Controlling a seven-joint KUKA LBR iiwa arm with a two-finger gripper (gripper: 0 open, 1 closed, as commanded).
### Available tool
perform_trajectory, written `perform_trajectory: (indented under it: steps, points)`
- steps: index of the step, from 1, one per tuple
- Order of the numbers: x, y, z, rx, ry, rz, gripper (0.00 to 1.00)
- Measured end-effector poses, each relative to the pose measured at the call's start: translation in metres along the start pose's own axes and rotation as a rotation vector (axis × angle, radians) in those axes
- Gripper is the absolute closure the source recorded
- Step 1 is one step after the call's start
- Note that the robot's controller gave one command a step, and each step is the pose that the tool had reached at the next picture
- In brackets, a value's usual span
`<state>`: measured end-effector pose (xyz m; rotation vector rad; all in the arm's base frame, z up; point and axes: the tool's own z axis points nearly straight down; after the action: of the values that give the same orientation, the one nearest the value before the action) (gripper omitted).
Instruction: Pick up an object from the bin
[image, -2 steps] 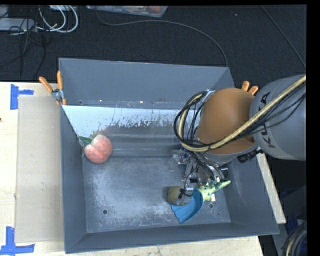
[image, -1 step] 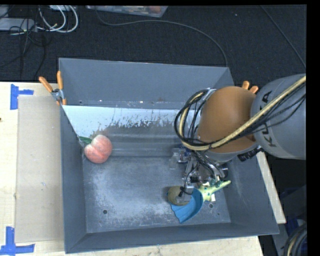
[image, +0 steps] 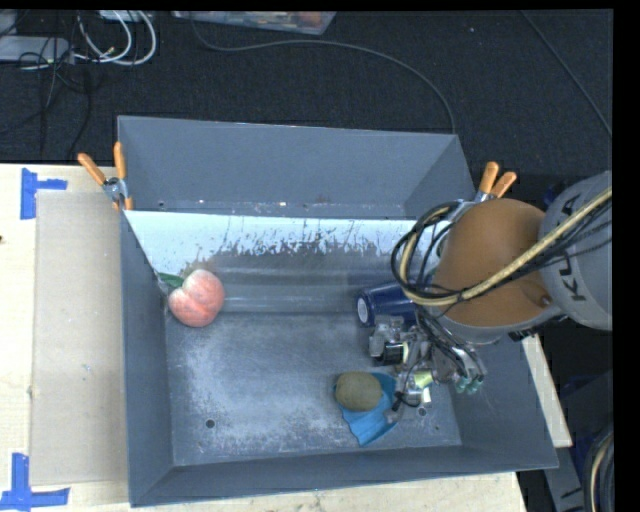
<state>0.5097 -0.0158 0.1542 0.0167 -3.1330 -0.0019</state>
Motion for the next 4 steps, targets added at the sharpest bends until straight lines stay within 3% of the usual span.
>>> perform_trajectory:
  steps: [1,2,3,4]
  points:
    - [0.0,-0.025,0.03,0.002,-0.003,-0.162,0.0]
    - [0.014,-0.008,0.033,0.0,0.002,-0.035,0.0]
    - [-0.021,-0.058,0.067,-0.006,0.002,-0.178,0.0]
    - [0.026,-0.064,0.077,0.008,-0.047,-0.061,1.0]
